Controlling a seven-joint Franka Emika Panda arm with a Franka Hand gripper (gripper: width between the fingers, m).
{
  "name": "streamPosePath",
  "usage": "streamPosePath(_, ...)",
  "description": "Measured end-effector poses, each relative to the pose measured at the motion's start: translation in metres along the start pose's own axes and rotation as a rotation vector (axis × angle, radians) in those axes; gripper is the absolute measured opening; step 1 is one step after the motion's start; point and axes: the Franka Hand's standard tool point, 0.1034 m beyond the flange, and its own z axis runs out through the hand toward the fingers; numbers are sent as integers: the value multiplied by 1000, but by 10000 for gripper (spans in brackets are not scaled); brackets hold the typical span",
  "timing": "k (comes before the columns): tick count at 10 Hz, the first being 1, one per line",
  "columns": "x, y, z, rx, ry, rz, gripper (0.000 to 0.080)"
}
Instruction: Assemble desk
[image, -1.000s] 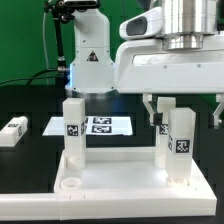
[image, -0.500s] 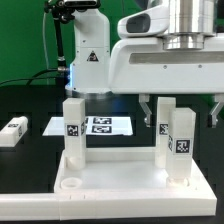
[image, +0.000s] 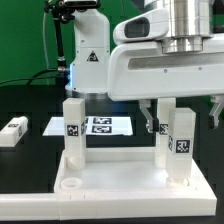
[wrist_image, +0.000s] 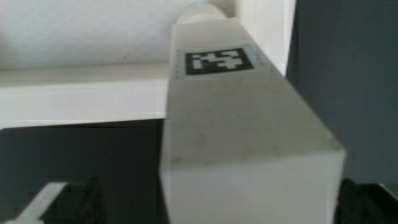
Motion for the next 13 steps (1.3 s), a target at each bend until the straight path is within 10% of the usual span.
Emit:
streamPosePath(10,-10,1,1,1,-175,147,630)
streamPosePath(12,-10,1,1,-9,-175,261,286)
streamPosePath(13,-10,2,1,-17,-175,352,286)
